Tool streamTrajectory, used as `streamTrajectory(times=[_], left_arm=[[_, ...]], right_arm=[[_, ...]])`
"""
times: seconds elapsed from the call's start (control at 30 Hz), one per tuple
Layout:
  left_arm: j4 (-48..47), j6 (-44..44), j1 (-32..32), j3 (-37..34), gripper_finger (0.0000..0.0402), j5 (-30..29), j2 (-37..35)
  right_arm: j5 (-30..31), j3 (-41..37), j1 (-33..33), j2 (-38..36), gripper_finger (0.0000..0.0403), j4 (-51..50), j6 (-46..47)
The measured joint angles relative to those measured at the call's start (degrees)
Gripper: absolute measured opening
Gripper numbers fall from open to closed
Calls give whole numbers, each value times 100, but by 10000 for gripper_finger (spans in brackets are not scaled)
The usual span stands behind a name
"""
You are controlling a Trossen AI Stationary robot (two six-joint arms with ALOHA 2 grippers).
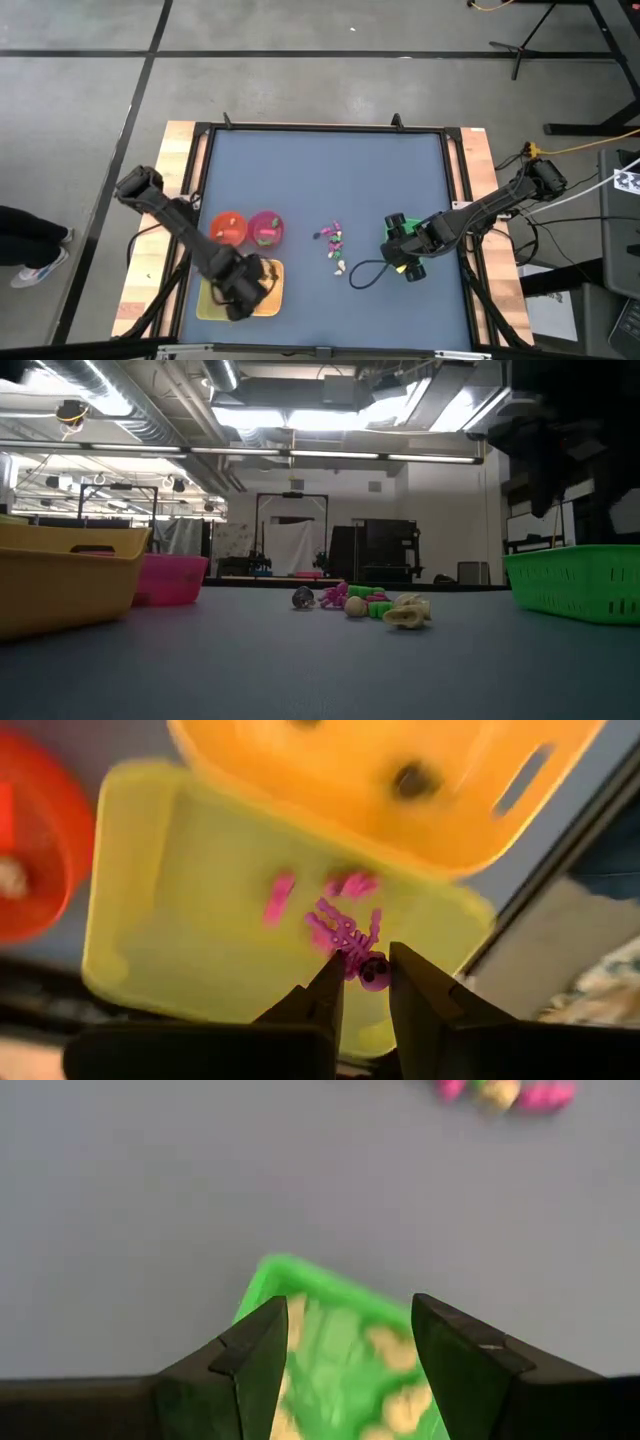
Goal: Sort Halloween decoration
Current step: Put the pink skeleton toy into the light yellow bin
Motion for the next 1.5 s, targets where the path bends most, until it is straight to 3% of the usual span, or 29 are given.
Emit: streamTrajectory(times=[0.27,0.47,0.77,0.9,1.17,1.5], left_arm=[[-175,-597,-770,0,45,-468,0],[-286,-1366,-1057,0,80,-560,1],[-388,-1734,-1187,0,152,-644,2],[-379,-1734,-1172,0,173,-754,2],[-324,-1734,-1154,0,184,-864,2],[-323,-1743,-1152,0,184,-873,2]], right_arm=[[786,0,0,0,214,1130,-157],[1540,0,-87,0,214,2060,-832],[1506,2,-1068,54,214,3151,-223],[1103,3,-1486,296,214,3260,231],[919,1,-1845,1184,214,3464,299],[750,0,-1843,1951,214,3807,442]])
